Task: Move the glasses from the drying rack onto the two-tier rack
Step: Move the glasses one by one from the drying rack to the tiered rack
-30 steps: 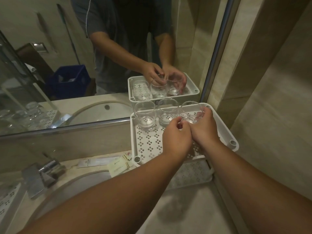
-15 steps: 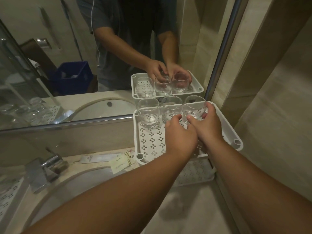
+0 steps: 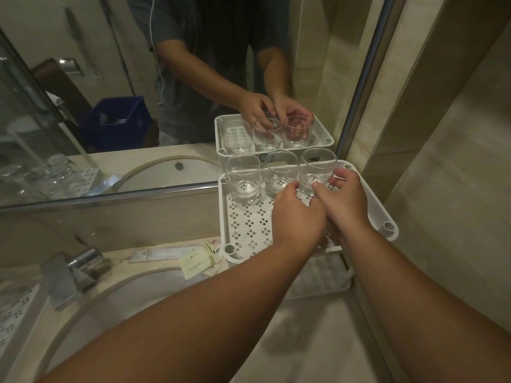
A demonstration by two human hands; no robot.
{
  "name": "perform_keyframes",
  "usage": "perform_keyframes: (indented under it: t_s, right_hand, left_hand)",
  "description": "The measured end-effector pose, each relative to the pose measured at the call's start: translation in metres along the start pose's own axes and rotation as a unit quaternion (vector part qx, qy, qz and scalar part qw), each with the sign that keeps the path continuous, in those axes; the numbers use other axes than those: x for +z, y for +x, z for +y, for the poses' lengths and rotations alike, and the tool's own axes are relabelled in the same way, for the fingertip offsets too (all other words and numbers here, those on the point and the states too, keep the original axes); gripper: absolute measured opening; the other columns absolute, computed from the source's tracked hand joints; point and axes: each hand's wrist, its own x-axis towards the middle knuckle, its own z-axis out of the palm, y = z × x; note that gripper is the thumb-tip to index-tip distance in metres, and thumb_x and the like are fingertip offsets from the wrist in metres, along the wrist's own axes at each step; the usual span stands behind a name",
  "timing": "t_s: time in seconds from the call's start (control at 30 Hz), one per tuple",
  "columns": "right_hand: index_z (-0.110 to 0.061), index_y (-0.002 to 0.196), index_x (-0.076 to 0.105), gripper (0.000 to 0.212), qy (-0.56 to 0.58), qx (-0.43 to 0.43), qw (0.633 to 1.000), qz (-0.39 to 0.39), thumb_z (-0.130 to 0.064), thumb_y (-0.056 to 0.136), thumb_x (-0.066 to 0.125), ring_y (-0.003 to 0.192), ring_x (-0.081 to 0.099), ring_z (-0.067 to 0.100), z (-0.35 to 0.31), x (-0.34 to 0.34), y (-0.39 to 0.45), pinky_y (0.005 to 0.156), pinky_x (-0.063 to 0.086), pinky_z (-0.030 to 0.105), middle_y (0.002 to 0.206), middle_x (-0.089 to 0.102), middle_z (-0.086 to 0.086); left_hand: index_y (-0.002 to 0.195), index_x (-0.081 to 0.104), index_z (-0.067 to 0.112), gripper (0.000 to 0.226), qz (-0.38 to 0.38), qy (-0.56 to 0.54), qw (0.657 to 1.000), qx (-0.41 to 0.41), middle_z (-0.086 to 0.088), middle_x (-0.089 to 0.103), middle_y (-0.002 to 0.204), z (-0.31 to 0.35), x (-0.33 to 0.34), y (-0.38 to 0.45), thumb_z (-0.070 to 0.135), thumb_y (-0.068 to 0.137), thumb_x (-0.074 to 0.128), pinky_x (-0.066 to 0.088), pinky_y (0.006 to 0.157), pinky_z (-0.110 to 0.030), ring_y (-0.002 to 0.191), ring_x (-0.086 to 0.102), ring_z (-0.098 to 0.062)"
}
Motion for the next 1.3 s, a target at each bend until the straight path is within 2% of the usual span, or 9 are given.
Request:
perform_keyframes:
  t_s: [0.07,0.13,0.17,0.27,0.37,0.53,0.83,1.03,1.3]
  right_hand:
    - [-0.025,0.134,0.047,0.059,0.005,0.001,1.0,-0.002,-0.029,0.083,0.076,0.109,0.062,0.018,0.0,0.001,-0.001,0.094,0.053,0.042,0.13,0.059,-0.004]
    - [-0.026,0.135,0.045,0.061,0.005,0.005,1.0,-0.008,-0.03,0.082,0.076,0.11,0.061,0.019,0.0,0.001,-0.001,0.095,0.052,0.042,0.131,0.057,-0.004]
    - [-0.026,0.136,0.043,0.063,0.006,0.007,1.0,-0.014,-0.03,0.082,0.075,0.111,0.061,0.019,-0.001,0.002,-0.002,0.095,0.052,0.043,0.131,0.056,-0.004]
    - [-0.021,0.143,0.037,0.068,0.016,0.013,1.0,-0.021,-0.016,0.085,0.071,0.115,0.057,0.022,-0.004,-0.001,-0.003,0.097,0.049,0.041,0.136,0.052,0.001]
    - [-0.017,0.142,0.038,0.067,-0.012,-0.03,0.999,0.028,-0.009,0.084,0.069,0.117,0.056,0.022,-0.01,-0.006,-0.009,0.095,0.045,0.034,0.138,0.05,0.005]
    - [-0.018,0.135,0.045,0.055,-0.019,-0.148,0.984,0.095,-0.019,0.086,0.069,0.076,0.057,-0.003,-0.023,-0.012,-0.028,0.079,0.043,0.016,0.136,0.047,-0.002]
    - [-0.033,0.114,0.052,0.033,0.042,-0.271,0.96,0.047,-0.019,0.088,0.067,0.076,0.06,-0.007,-0.077,0.018,-0.087,0.064,0.045,0.007,0.123,0.052,-0.008]
    - [-0.036,0.112,0.053,0.028,0.056,-0.3,0.952,-0.036,-0.022,0.091,0.064,0.074,0.068,0.009,-0.118,0.087,-0.142,0.067,0.058,0.032,0.123,0.055,-0.008]
    - [-0.034,0.112,0.054,0.03,0.026,-0.334,0.932,-0.141,-0.016,0.09,0.063,0.065,0.062,0.008,-0.148,0.205,-0.222,0.061,0.052,0.018,0.115,0.054,-0.01]
  left_hand:
    - [0.145,0.045,0.022,0.055,0.006,-0.005,1.0,0.005,0.003,0.047,0.148,-0.001,-0.001,0.0,0.027,0.091,0.054,0.041,0.101,-0.022,0.125,0.052,-0.011]
    - [0.133,0.056,0.024,0.041,0.029,-0.022,0.999,0.024,0.006,0.053,0.136,0.0,-0.002,-0.001,0.023,0.091,0.054,0.036,0.082,-0.003,0.104,0.054,0.008]
    - [0.123,0.061,0.025,0.033,0.038,-0.032,0.998,0.039,0.008,0.055,0.128,0.002,-0.002,-0.004,0.021,0.091,0.054,0.04,0.073,-0.002,0.093,0.056,0.009]
    - [0.106,0.065,0.026,0.025,0.027,-0.038,0.993,0.105,0.012,0.054,0.116,0.005,-0.002,-0.015,0.013,0.089,0.054,0.056,0.073,-0.028,0.079,0.062,-0.004]
    - [0.103,0.066,0.027,0.025,0.012,-0.043,0.99,0.133,0.013,0.053,0.115,0.007,-0.005,-0.02,0.011,0.087,0.055,0.056,0.075,-0.029,0.078,0.059,-0.001]
    - [0.105,0.064,0.027,0.024,0.034,-0.105,0.989,0.1,0.015,0.051,0.115,0.016,-0.028,-0.022,0.012,0.088,0.055,0.06,0.066,-0.037,0.065,0.061,-0.007]
    - [0.105,0.06,0.034,0.03,0.064,-0.081,0.984,0.148,0.013,0.054,0.116,0.024,-0.123,-0.028,0.009,0.089,0.056,0.055,0.057,-0.022,0.07,0.061,-0.002]
    - [0.106,0.058,0.039,0.029,0.144,-0.037,0.978,0.144,0.015,0.059,0.113,-0.007,-0.224,-0.033,0.014,0.091,0.059,0.058,0.078,-0.025,0.088,0.064,-0.004]
    - [0.116,0.061,0.034,0.036,0.199,0.032,0.973,0.114,0.01,0.056,0.12,-0.066,-0.357,-0.051,0.011,0.088,0.059,0.054,0.089,-0.028,0.101,0.061,-0.005]
